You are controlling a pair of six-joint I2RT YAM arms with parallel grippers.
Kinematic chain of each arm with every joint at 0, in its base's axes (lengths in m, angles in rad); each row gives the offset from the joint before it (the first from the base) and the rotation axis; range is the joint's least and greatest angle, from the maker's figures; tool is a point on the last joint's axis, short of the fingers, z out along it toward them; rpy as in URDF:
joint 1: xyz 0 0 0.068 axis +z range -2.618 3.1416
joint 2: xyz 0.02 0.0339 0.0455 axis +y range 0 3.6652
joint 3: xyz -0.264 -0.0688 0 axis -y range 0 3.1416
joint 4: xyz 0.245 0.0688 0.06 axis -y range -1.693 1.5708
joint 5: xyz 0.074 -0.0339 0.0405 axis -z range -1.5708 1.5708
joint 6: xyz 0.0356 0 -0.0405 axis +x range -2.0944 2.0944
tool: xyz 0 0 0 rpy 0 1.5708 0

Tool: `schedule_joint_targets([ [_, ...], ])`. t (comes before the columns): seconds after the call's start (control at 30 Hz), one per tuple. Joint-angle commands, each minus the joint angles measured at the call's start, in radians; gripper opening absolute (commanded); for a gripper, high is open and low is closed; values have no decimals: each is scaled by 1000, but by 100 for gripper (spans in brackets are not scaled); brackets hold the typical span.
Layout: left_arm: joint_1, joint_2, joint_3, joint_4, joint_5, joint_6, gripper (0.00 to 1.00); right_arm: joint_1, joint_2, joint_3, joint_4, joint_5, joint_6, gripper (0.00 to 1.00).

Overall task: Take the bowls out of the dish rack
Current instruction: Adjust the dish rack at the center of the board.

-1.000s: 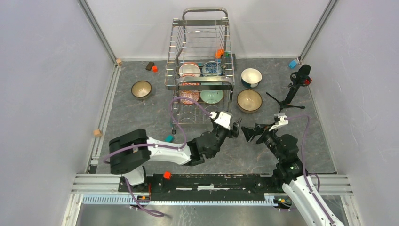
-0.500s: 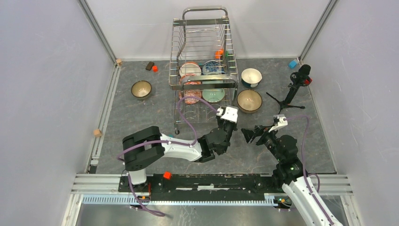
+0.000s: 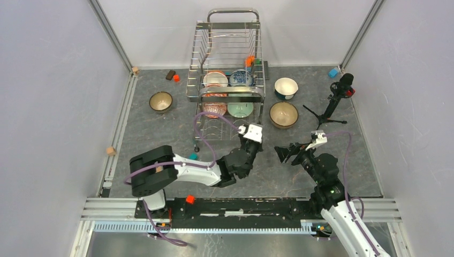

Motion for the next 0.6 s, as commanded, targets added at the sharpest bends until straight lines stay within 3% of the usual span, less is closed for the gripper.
schedule_joint_targets([
  [0.0, 12, -115, -102, 12, -49, -37, 2, 4, 25, 26, 35, -7, -6, 90],
  [0.23, 13, -275, -241, -94, -15, -133, 2, 4, 111, 51, 139, -16, 0, 90],
  [0.43, 12, -421, -325, -228, 41, -219, 2, 5, 245, 79, 391, -2, 2, 88],
  [0.57, 12, -510, -357, -312, 75, -262, 2, 26, 373, 127, 569, 107, -55, 86],
])
